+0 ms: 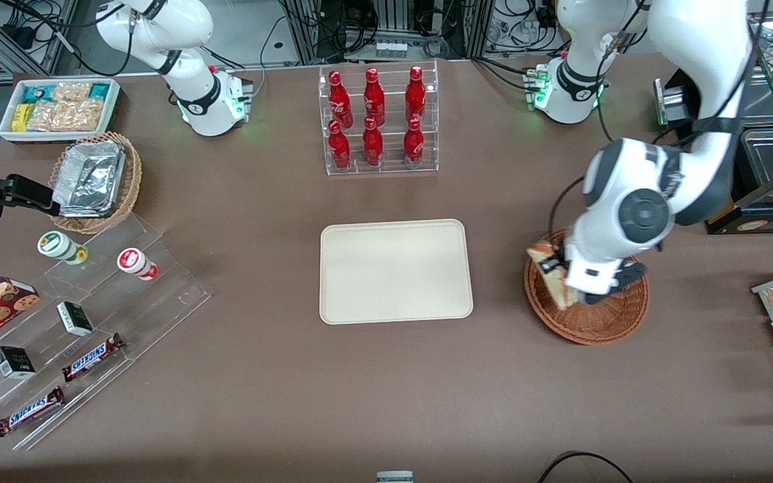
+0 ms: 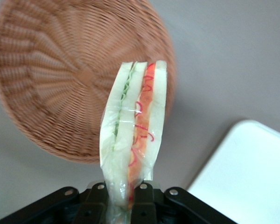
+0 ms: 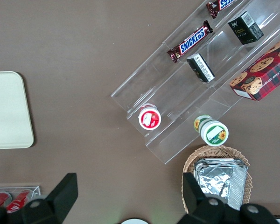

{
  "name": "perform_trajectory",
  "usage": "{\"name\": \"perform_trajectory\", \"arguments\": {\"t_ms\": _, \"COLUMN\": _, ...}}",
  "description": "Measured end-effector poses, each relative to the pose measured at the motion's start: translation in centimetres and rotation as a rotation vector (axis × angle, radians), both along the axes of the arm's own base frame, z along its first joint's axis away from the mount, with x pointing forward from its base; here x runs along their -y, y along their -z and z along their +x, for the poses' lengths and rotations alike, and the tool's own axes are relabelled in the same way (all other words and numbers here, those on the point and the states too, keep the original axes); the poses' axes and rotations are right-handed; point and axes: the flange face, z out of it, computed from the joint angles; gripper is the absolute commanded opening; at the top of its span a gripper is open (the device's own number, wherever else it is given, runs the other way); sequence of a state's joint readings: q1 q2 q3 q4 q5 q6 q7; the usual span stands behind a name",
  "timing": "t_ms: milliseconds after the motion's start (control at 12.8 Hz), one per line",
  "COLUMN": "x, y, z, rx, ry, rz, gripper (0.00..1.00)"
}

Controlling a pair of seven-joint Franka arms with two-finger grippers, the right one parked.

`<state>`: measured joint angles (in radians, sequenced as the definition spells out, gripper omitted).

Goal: Place sandwich from basket to tray
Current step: 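Carry the sandwich with the left gripper over the cream tray, then lower the sandwich onto the tray and open the left gripper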

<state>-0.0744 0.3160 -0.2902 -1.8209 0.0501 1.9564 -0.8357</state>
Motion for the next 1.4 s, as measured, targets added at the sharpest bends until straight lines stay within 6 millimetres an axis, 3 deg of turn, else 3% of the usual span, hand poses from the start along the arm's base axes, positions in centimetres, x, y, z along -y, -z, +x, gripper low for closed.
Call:
{"name": "perform_trajectory", "arguments": {"t_ms": 312, "x": 10.9, "y": 0.7, "z": -1.4, "rx": 0.010, "ry": 0.156, "rz": -0.038, "gripper": 0.00}}
{"name": "perform_trajectory", "arguments": {"t_ms": 858, "x": 24.9, "y": 5.4, "z": -4.5, "rx": 0.004, "ry": 0.243, "rz": -0.090, "gripper": 0.00}}
{"name": "perform_trajectory", "arguments": {"t_ms": 1170, "x": 30.0, "y": 9.0, "z": -6.6, "rx": 0.056, "ry": 0.225, "rz": -0.058, "gripper": 0.00}}
{"name": "perform_trajectory", "arguments": {"t_ms": 1404, "x": 31.0, "y": 9.7, "z": -7.1, "rx": 0.069, "ry": 0.210, "rz": -0.037, "gripper": 0.00}}
